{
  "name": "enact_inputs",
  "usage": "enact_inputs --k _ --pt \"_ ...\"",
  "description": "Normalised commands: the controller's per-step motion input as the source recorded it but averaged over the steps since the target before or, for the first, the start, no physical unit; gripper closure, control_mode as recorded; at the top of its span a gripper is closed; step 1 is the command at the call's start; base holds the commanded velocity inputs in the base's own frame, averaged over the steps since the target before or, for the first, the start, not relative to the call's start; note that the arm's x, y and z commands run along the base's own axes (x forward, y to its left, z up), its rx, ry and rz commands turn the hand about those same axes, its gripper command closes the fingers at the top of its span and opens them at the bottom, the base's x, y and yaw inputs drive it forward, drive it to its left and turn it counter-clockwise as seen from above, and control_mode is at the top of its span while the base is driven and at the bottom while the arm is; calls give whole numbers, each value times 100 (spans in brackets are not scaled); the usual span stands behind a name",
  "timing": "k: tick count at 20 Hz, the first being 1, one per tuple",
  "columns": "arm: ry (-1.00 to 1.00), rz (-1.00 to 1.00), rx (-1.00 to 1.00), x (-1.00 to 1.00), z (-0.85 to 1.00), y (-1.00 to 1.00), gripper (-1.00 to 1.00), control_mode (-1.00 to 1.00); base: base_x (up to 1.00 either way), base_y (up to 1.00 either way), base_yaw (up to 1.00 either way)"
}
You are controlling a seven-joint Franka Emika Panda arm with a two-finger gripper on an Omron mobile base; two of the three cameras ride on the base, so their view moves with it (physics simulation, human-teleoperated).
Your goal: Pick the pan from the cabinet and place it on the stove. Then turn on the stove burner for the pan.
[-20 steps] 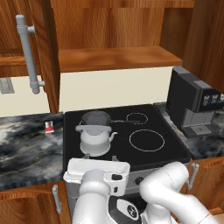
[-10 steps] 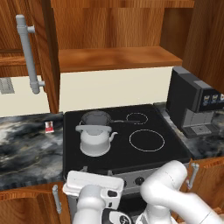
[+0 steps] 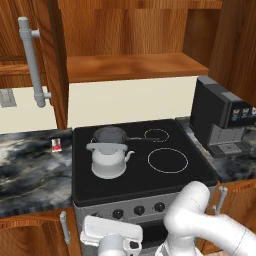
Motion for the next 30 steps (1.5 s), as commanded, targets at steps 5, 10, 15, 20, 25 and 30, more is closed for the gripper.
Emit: enact_inputs --k 5,10,15,20,25,30 --pt "-6 5 13 3 -64 -2 -100 -100 0 0 0" --pt "-5 4 8 15 -33 -3 -100 -100 0 0 0" --pt "-2 2 11 26 -22 -2 -100 -100 0 0 0" --pt "-2 1 8 13 -40 -1 -100 -100 0 0 0" --pt "-5 0 11 1 -53 -2 -100 -100 0 0 0" --pt "-5 1 16 2 -47 -7 -100 -100 0 0 0"
